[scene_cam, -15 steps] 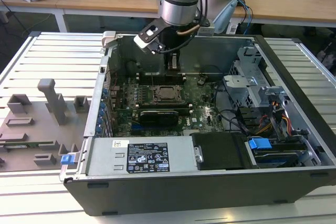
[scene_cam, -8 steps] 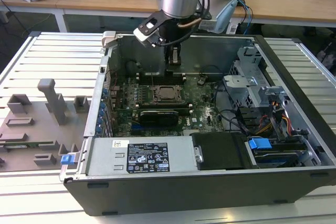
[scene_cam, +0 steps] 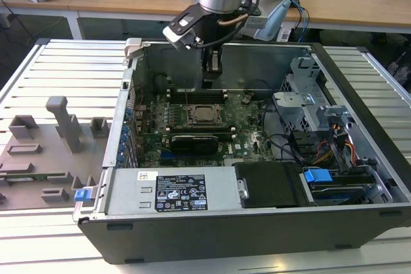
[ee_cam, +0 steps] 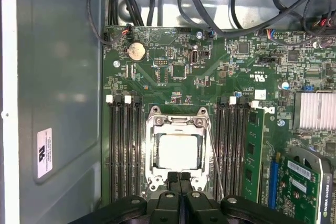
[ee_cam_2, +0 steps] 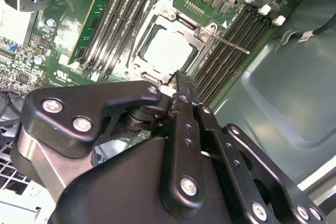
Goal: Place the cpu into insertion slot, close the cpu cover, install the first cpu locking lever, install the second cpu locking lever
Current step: 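Close the cpu cover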
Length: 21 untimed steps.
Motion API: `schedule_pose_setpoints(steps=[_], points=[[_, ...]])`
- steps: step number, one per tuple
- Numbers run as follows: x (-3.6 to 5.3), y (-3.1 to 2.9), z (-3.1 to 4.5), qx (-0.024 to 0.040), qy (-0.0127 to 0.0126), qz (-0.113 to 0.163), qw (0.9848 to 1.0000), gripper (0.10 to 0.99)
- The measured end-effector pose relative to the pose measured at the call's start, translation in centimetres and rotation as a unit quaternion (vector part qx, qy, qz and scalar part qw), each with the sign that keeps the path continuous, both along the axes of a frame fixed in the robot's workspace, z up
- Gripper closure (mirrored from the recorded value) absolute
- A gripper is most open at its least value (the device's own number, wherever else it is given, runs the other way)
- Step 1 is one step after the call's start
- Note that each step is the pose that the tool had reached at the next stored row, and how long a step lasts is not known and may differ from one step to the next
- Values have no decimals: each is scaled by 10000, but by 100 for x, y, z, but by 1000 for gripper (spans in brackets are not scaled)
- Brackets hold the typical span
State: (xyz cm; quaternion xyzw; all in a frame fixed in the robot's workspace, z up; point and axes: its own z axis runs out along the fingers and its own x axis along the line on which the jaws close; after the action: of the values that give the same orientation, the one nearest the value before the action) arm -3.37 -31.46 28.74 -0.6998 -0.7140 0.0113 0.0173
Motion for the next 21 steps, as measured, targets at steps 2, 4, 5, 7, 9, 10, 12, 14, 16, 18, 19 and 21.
schedule_pose_setpoints(steps=[2, 4, 5, 7, 9, 10, 12, 14, 16, 18, 19, 21], points=[[0, 0, 30, 0, 0, 0, 10000, 980], [0, 0, 63, 0, 0, 0, 10000, 980], [0, 0, 74, 0, 0, 0, 10000, 980], [0, 0, 111, 0, 0, 0, 10000, 980], [0, 0, 147, 0, 0, 0, 10000, 980], [0, 0, 164, 0, 0, 0, 10000, 980], [0, 0, 204, 0, 0, 0, 10000, 980], [0, 0, 247, 0, 0, 0, 10000, 980], [0, 0, 274, 0, 0, 0, 10000, 980], [0, 0, 316, 0, 0, 0, 10000, 980], [0, 0, 331, 0, 0, 0, 10000, 980], [0, 0, 364, 1, 0, 0, 10000, 980]])
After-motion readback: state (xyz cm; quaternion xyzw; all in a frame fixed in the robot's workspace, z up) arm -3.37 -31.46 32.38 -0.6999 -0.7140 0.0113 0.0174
